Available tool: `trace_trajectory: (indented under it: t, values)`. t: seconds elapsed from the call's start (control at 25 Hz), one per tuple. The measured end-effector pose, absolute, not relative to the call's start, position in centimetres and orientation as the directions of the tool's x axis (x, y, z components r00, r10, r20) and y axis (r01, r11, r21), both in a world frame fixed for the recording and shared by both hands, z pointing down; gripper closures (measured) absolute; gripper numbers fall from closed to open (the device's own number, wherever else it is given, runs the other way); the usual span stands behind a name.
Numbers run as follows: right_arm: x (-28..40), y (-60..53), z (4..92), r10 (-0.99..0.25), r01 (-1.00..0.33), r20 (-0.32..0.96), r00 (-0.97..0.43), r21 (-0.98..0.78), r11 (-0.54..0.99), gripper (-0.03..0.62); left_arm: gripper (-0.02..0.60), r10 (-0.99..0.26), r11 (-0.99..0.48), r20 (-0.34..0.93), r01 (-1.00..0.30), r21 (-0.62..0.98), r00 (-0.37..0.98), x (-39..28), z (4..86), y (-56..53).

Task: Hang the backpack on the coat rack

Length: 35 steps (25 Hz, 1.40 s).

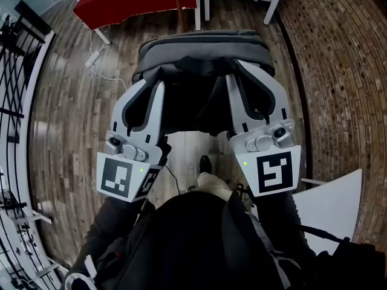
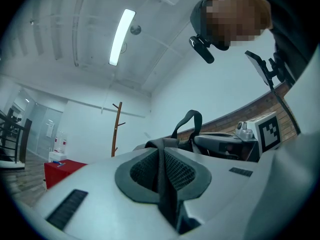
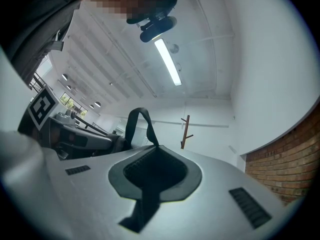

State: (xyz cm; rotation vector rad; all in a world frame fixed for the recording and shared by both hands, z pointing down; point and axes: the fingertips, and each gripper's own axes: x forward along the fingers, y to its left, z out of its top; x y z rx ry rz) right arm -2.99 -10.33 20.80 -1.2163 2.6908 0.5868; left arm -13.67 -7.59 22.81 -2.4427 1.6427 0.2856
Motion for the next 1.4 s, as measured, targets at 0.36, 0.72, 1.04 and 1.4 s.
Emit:
trace_trajectory:
  t: [0.36,0.72,1.04,1.4]
  values:
    - [-3.9,-16.9,21.1,-0.664,-0.712,-0.26,-0.701,0.282,0.642,0.576,0.538,-0.909,-0.328,-0.259,-0.944,-0.037,0.326,-14.2,22.8,-13.5]
    - [-8.3,-21.9,21.6,-0.63,-0.676,-0.247,-0.736,0.285,0.679,0.576,0.538,-0.921,-0.285,-0.268,-0.958,-0.024,0.281,-18.5,23.1,-18.0]
    - [-13.8,-27.6,22.2,-0.638,-0.684,-0.247,-0.729,0.295,0.667,0.576,0.538,-0.924,-0.29,-0.257,-0.957,-0.014,0.283,-24.0,24.1,-23.9]
    - [-20.2,-33.7,22.1,-0.653,-0.704,-0.264,-0.71,0.286,0.65,0.576,0.538,-0.932,-0.283,-0.241,-0.959,0.012,0.272,-30.6,24.2,-30.5]
